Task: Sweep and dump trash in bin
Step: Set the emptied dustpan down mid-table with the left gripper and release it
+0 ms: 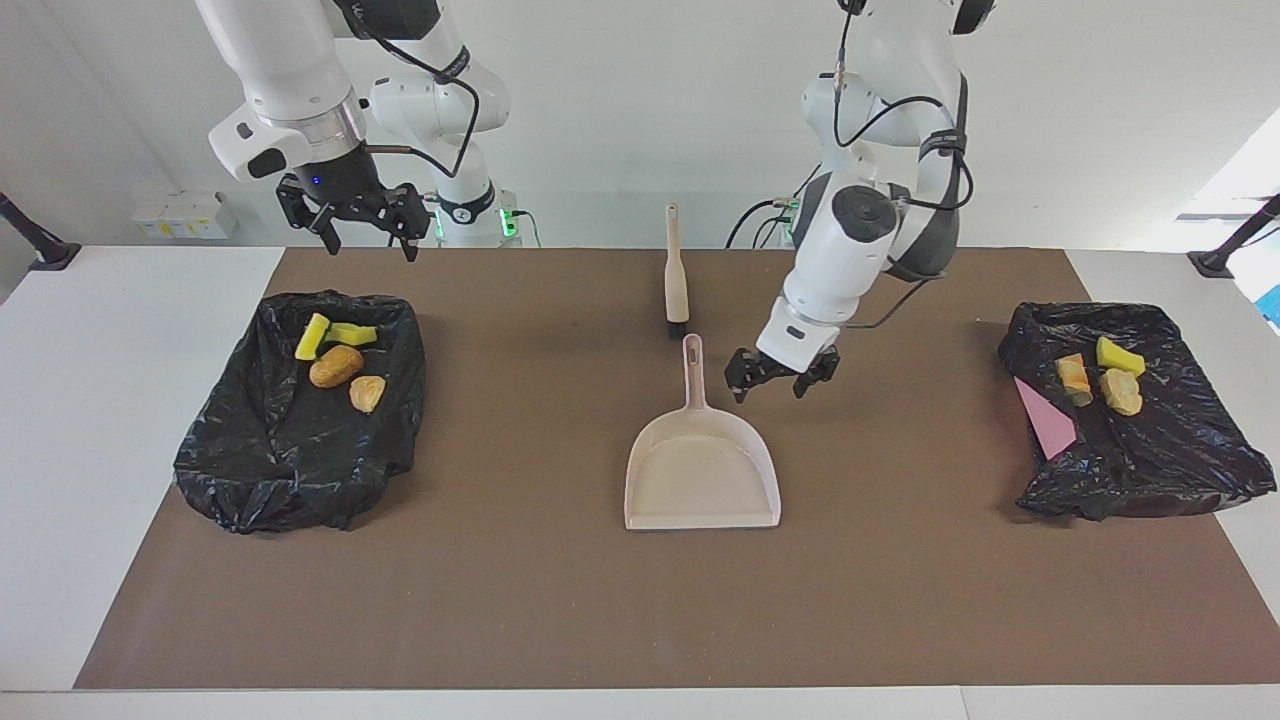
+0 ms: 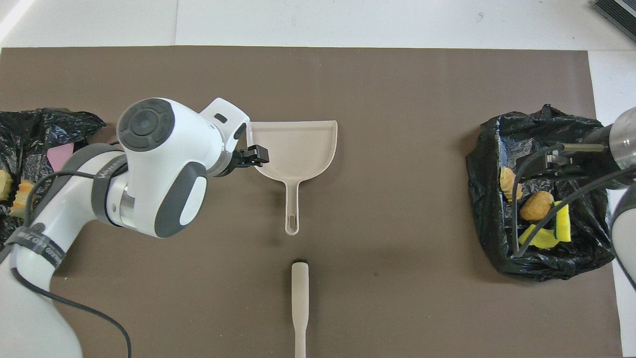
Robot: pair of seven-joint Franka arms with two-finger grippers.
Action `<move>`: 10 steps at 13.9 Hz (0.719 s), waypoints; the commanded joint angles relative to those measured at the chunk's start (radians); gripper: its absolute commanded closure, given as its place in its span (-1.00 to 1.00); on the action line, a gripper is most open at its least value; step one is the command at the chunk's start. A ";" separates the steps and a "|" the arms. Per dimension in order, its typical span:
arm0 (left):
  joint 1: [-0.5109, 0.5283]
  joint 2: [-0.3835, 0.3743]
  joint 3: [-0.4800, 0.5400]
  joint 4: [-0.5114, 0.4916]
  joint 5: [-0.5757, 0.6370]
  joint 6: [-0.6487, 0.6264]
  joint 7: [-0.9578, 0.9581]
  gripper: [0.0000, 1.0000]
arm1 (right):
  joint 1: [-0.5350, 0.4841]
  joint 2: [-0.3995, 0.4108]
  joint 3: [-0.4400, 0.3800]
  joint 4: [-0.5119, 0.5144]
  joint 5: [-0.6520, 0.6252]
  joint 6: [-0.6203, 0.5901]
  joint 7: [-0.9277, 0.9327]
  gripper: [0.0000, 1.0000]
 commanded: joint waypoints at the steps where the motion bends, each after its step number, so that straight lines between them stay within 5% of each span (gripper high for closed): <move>1: 0.083 -0.037 -0.008 -0.002 -0.001 -0.029 0.080 -1.00 | -0.006 -0.010 -0.001 -0.004 0.000 -0.006 -0.018 -1.00; 10: 0.304 -0.092 -0.008 0.130 0.092 -0.243 0.503 -1.00 | -0.012 -0.010 -0.001 -0.004 0.000 -0.006 -0.015 -1.00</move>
